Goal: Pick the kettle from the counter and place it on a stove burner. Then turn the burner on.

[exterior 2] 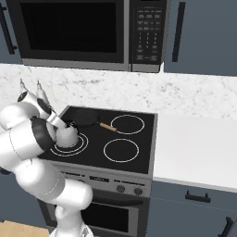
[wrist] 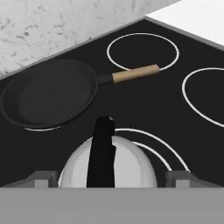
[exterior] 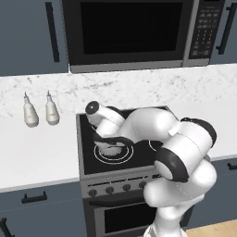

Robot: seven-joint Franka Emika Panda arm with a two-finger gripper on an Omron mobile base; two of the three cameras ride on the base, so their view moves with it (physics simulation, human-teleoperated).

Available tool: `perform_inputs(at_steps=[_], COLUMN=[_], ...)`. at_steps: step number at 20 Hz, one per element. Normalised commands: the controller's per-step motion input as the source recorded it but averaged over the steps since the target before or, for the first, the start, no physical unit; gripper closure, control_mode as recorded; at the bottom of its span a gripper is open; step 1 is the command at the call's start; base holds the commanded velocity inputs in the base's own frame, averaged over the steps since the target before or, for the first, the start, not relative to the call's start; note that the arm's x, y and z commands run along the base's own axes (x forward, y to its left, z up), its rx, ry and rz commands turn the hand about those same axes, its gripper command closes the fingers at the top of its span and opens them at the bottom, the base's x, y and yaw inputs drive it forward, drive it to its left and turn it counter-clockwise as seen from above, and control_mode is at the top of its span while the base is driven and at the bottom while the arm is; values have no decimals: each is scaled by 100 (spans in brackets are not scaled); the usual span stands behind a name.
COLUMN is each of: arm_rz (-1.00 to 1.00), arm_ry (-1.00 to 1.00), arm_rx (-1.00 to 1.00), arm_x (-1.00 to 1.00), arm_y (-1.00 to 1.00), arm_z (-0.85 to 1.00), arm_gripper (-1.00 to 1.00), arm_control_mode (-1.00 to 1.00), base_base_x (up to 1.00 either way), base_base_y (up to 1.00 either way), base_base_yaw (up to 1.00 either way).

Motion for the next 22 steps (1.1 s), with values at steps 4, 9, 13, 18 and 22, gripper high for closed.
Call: perform_inputs(at_steps=[4, 9, 13, 18, 22], arm_rz=[0, 11, 13, 19, 25], arm_ry=[-18, -29, -27, -5, -2], arm_rx=[0, -6, -7, -15, -16], arm_x=[-46, -100, -100, -100, -100], arm_y=[3, 3, 0, 0, 29], arm_z=[48, 1, -26, -82, -99], arm_gripper=[-100, -100, -100, -100, -100], arm_control_mode=[-100, -100, -100, -100, -100], base_base_x=[0, 0, 0, 0, 0], base_base_y=[0, 0, 0, 0, 0], base_base_yaw=[0, 0, 0, 0, 0])
